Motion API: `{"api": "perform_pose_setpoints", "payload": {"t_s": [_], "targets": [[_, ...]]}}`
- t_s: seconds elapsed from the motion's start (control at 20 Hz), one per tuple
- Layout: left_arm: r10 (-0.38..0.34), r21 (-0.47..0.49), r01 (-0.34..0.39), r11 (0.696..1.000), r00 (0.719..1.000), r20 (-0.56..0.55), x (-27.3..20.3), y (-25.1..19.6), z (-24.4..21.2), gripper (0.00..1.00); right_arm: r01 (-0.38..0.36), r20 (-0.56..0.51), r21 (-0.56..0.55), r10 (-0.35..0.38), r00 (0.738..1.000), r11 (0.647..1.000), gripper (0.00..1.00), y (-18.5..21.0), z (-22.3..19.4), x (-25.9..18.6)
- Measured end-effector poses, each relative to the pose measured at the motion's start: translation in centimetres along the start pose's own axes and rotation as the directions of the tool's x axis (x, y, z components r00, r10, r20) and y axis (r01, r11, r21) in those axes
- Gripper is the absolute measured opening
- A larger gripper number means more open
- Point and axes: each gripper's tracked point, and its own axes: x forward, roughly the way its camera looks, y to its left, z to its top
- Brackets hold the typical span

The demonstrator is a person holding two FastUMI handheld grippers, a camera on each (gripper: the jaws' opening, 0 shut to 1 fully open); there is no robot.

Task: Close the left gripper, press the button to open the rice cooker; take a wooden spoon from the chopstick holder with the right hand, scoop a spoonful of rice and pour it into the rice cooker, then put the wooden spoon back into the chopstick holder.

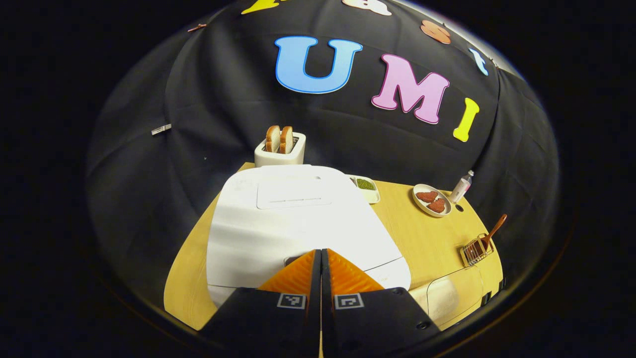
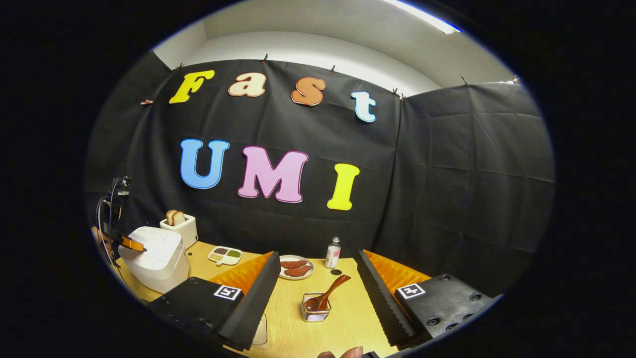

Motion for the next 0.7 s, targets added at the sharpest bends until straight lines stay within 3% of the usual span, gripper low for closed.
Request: {"api": "perform_pose_setpoints", "payload": {"t_s": [0.15, 0.35, 0.7], "targets": [[0.005, -0.03, -0.006, 1.0, 0.999, -0.033, -0.1, 0.0, 0.0, 0.08, 0.004, -0.007, 0.009, -0.004, 1.0, 1.0, 0.98, -0.1, -0.2, -0.1], [0.027, 0.037, -0.025, 0.999, 0.999, -0.045, -0.2, 0.0, 0.6, 0.08, 0.011, 0.002, 0.01, -0.011, 1.0, 1.0, 0.98, -0.6, 0.0, -0.3], [0.031, 0.063, -0.039, 0.997, 0.992, 0.122, -3.0, -0.5, 6.2, 0.1, 0.034, -0.005, 0.015, -0.034, 0.999, 0.999, 0.98, -1.9, -0.4, -1.0]]}}
